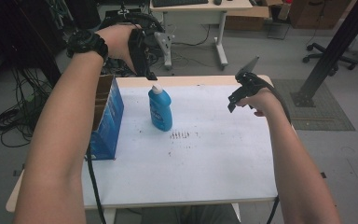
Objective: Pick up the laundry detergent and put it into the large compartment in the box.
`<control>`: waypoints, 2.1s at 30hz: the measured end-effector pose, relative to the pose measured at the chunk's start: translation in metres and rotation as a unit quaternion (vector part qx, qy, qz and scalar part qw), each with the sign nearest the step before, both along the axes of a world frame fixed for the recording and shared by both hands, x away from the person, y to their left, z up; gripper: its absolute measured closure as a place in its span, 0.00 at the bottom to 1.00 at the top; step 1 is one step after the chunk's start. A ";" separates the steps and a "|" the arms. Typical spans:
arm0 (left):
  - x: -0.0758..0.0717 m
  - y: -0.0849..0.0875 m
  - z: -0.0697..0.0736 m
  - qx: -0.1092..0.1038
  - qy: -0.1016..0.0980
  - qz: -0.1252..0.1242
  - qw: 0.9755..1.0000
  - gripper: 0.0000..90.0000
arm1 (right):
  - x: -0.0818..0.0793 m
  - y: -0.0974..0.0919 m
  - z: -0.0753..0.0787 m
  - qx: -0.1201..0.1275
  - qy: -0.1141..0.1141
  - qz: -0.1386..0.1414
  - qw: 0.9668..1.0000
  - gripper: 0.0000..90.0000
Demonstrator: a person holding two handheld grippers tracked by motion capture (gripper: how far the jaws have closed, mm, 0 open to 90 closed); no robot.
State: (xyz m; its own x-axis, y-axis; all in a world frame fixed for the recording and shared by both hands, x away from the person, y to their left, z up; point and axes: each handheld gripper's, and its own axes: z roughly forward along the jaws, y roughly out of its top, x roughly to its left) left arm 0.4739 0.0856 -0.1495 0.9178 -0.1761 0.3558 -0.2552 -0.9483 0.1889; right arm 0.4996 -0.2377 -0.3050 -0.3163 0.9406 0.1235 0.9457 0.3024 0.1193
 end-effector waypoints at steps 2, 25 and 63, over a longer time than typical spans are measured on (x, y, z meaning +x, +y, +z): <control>0.000 0.000 0.000 0.001 0.001 -0.001 1.000 0.21 | 0.000 0.000 0.000 0.000 0.000 0.000 1.000 0.13; 0.005 -0.003 -0.027 0.042 0.025 -0.036 0.998 0.21 | -0.003 -0.004 0.002 0.000 -0.004 0.000 1.000 0.13; 0.017 -0.011 -0.084 0.091 0.065 -0.085 0.990 0.22 | -0.003 0.000 -0.001 -0.008 0.001 0.008 1.000 0.13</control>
State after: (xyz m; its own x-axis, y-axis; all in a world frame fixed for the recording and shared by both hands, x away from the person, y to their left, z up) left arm 0.4905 0.0747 -0.2335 0.9058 -0.3813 0.1848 -0.3979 -0.9154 0.0613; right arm 0.4963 -0.2373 -0.3064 -0.3316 0.9372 0.1086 0.9408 0.3198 0.1126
